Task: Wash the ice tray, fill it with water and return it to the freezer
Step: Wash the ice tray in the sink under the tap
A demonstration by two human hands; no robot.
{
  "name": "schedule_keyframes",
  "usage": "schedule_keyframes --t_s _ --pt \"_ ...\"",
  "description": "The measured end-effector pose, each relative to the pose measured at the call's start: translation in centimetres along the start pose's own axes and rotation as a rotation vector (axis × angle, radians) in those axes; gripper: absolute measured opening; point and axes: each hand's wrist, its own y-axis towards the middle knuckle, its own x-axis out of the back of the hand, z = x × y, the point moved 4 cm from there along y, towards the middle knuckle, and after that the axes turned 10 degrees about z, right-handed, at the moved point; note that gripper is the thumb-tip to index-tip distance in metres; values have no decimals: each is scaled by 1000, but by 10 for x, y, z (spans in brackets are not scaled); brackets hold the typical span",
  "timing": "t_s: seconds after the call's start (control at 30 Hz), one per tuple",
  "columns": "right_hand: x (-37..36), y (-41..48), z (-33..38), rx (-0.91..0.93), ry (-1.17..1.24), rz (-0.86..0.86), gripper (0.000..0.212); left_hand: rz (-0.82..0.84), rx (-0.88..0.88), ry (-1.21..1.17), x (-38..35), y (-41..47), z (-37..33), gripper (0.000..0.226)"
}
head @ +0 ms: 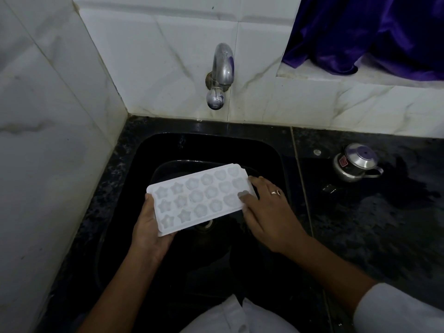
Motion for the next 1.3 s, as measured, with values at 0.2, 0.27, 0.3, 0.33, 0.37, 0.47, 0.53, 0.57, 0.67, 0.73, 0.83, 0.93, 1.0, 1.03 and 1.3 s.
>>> schedule_keyframes --t_s 0.2,0.27,0.3,0.33,0.37,0.47,0.53,0.57,0.67,0.73,0.83,0.93,1.0,1.03,1.3 --pt "1 4 5 -42 42 -38 34 24 -7 50 -4 -2 4 58" --pt "0 4 3 -49 24 -38 36 18 -13 64 -3 -2 4 59" --pt "3 4 0 -77 44 -54 35 7 -16 61 -3 -2 4 60" --pt "5 5 -3 -104 70 -73 35 -1 -12 49 -2 -2 5 60" --pt "7 5 -3 -119 89 -83 36 -4 -7 22 -2 -2 7 61" --pt "2 5 4 -81 76 -68 38 7 -21 3 -6 -2 10 63" --pt "1 4 1 -80 78 -59 37 11 -29 0 -5 -2 11 65" --pt "3 4 -2 -88 88 -61 37 9 -26 -5 -4 -2 11 64" --pt "5 3 -3 -72 122 -70 35 12 -15 -7 -2 0 12 60" --pt "3 3 -1 -45 122 -60 36 15 -11 -7 0 3 11 59" --pt "2 0 -5 -18 76 -13 39 12 9 -19 6 4 6 61" --pt "7 4 -5 1 81 -26 37 13 29 3 5 4 9 53" --pt "6 5 -4 -6 99 -33 37 3 13 30 3 4 10 47" --pt "4 4 -4 -7 101 -27 37 17 8 27 1 3 9 50" --pt "13 3 -9 -35 112 -47 31 42 -11 26 -1 -3 5 65"
